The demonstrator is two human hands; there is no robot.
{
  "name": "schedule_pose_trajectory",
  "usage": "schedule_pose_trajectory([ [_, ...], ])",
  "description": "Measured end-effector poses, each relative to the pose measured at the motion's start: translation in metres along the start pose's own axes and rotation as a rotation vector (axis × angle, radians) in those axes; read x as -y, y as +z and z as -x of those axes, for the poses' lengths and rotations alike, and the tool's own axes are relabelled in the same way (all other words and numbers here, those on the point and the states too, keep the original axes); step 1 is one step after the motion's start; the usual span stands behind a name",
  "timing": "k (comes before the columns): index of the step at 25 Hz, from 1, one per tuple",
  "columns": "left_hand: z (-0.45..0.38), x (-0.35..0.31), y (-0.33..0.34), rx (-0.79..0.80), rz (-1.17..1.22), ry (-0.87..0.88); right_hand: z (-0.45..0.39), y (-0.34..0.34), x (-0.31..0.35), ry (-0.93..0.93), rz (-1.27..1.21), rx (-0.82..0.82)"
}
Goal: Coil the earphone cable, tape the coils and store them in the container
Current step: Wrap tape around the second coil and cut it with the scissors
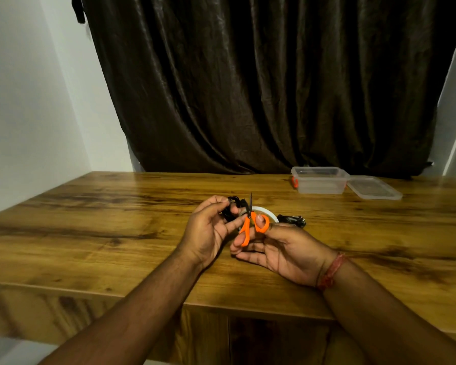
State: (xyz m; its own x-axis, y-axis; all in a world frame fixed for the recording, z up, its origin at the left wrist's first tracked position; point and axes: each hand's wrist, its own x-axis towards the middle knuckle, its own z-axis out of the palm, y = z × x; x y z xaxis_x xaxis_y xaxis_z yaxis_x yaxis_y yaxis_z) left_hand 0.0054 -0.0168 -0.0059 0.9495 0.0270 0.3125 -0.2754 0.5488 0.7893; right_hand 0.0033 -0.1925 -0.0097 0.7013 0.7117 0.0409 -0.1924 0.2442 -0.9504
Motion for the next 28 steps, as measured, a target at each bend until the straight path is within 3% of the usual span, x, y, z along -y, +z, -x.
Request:
schedule_pose_trajectory([
  [6, -0.005, 0.002, -0.007, -0.013, 0.044, 0.019, 0.001, -0.005, -0.001, -0.049, 0.082, -0.002],
  [14, -0.006, -0.002, -0.007, -0.103, 0.198, 0.02, 0.039, -0.012, 0.01, 0.02, 0.533, 0.085],
  [16, -0.005, -0.003, -0.006, -0.099, 0.192, 0.014, 0.065, -0.03, 0.022, 0.05, 0.691, -0.026],
  [18, -0.004, -0.004, -0.005, -0.091, 0.177, 0.014, 0.091, -0.055, 0.04, 0.127, 0.925, -0.24],
  [21, -0.003, -0.004, -0.005, -0.082, 0.156, 0.02, 0.113, -0.087, 0.063, 0.344, 1.545, -0.552],
  [23, -0.003, -0.003, -0.004, -0.072, 0.145, 0.008, 0.115, -0.093, 0.068, 0.484, 1.75, -0.693],
  [28, -0.003, -0.001, -0.006, -0.066, 0.111, 0.008, 0.097, -0.09, 0.074, 0.632, 1.859, -0.695],
])
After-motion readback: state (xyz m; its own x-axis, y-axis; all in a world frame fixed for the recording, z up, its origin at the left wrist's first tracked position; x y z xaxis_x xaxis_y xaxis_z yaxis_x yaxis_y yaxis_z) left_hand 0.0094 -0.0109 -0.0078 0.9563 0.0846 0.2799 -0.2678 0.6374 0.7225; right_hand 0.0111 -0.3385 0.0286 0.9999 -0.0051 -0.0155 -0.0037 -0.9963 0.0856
